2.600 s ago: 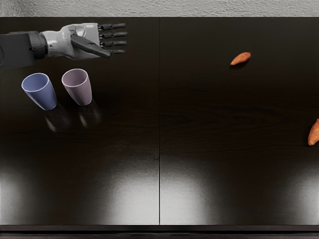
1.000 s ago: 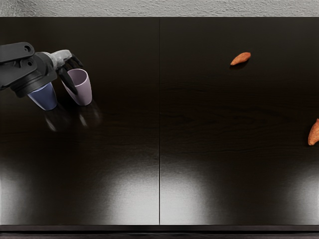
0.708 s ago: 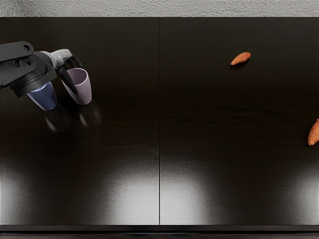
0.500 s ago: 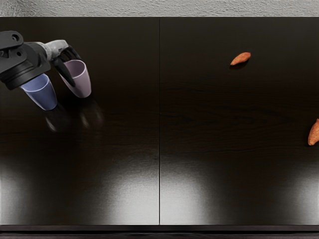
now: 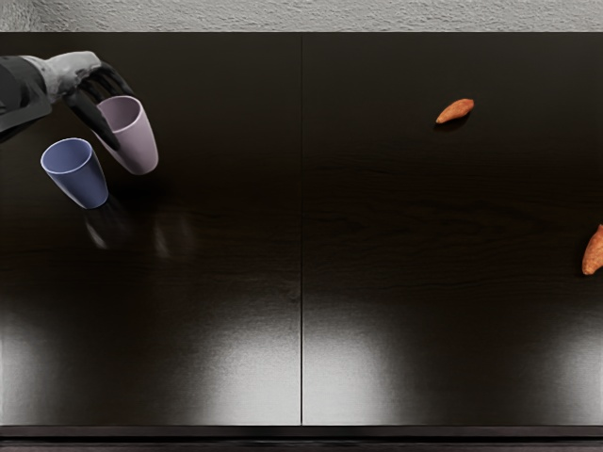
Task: Pick up cup and place in cup with left hand
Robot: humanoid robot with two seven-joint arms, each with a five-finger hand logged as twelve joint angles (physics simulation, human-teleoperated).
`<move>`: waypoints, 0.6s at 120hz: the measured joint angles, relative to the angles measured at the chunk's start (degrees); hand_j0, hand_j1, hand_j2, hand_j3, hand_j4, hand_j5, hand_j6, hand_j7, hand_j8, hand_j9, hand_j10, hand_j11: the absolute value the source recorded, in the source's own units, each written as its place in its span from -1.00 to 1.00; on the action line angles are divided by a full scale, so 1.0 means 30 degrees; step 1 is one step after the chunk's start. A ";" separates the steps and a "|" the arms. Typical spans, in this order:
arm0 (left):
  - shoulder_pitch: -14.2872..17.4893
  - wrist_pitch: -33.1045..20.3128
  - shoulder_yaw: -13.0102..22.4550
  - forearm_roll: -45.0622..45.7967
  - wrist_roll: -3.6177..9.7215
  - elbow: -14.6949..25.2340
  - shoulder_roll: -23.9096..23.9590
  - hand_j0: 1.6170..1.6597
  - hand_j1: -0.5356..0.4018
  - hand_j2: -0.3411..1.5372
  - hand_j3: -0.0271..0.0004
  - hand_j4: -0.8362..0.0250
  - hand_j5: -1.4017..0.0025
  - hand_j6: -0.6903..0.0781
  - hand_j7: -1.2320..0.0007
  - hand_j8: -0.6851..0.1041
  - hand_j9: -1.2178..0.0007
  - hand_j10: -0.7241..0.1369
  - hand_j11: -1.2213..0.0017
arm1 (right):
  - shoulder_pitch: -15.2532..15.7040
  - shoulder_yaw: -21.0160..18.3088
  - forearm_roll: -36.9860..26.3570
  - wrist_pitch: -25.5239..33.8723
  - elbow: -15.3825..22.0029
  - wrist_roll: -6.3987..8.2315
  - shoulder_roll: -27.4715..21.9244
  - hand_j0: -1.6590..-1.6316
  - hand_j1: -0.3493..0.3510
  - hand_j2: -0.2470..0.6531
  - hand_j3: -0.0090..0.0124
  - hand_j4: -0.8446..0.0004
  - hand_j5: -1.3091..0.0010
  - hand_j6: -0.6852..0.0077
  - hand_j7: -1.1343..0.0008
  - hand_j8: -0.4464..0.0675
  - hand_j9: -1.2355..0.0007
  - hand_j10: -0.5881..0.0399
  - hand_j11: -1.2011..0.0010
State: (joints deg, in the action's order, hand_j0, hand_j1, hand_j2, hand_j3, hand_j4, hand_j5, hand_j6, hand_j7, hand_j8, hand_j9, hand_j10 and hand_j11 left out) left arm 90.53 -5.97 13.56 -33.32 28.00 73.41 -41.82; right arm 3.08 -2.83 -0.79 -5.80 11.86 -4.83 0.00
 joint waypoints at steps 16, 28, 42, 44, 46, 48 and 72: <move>0.0437 0.0032 -0.0004 0.0004 0.0029 0.0861 -0.0846 0.92 -0.16 -0.33 0.97 -0.15 0.13 -0.19 0.01 -0.32 0.00 -0.40 0.00 | 0.0000 0.0003 0.0000 0.0000 0.0000 0.0000 0.0000 -0.93 -0.94 -0.46 -0.16 0.96 0.97 0.93 0.96 0.67 0.96 0.82 0.96; 0.0924 0.0182 -0.0005 0.0044 0.0053 0.1501 -0.1746 0.92 -0.15 -0.32 0.97 -0.14 0.13 -0.19 0.01 -0.35 0.00 -0.40 0.00 | 0.0000 0.0003 0.0000 0.0000 0.0000 0.0002 0.0000 -0.93 -0.94 -0.46 -0.16 0.96 0.97 0.93 0.96 0.67 0.96 0.82 0.96; 0.1220 0.0725 -0.0126 0.0096 0.0066 0.1844 -0.2570 0.92 -0.16 -0.32 0.97 -0.14 0.13 -0.19 0.02 -0.34 0.00 -0.39 0.01 | 0.0000 0.0004 0.0000 0.0000 0.0000 0.0001 0.0000 -0.93 -0.94 -0.46 -0.16 0.96 0.97 0.93 0.96 0.67 0.96 0.82 0.96; 0.1260 0.0818 -0.0140 0.0098 0.0069 0.1869 -0.2668 0.92 -0.17 -0.33 0.97 -0.13 0.13 -0.19 0.02 -0.34 0.00 -0.39 0.01 | 0.0000 0.0004 0.0000 0.0000 0.0000 0.0001 0.0000 -0.93 -0.94 -0.46 -0.16 0.96 0.97 0.93 0.96 0.67 0.96 0.82 0.96; 0.1280 0.0919 -0.0174 0.0100 0.0071 0.1891 -0.2772 0.92 -0.16 -0.33 0.97 -0.13 0.13 -0.19 0.02 -0.34 0.00 -0.39 0.01 | 0.0000 0.0005 0.0000 0.0000 0.0000 0.0000 0.0000 -0.93 -0.94 -0.46 -0.16 0.96 0.97 0.93 0.96 0.67 0.96 0.82 0.96; 0.1285 0.1039 -0.0226 0.0117 0.0073 0.1911 -0.2980 0.92 -0.17 -0.32 0.97 -0.13 0.13 -0.19 0.02 -0.34 0.00 -0.39 0.01 | 0.0000 0.0005 0.0000 0.0000 0.0000 0.0000 0.0000 -0.93 -0.94 -0.46 -0.16 0.96 0.97 0.93 0.96 0.67 0.96 0.82 0.96; 0.1402 0.2241 -0.0915 0.0112 0.0100 0.2161 -0.3956 0.92 -0.16 -0.32 0.97 -0.13 0.13 -0.22 0.04 -0.37 0.01 -0.39 0.01 | 0.0000 -0.0002 0.0000 0.0000 0.0000 0.0000 0.0000 -0.93 -0.94 -0.46 -0.16 0.96 0.97 0.93 0.96 0.67 0.96 0.82 0.96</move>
State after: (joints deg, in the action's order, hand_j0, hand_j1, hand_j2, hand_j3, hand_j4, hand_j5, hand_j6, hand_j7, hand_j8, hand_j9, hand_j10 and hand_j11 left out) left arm 94.73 0.75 10.82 -32.99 28.30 79.90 -53.69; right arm 3.08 -2.84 -0.79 -5.80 11.87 -4.83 0.00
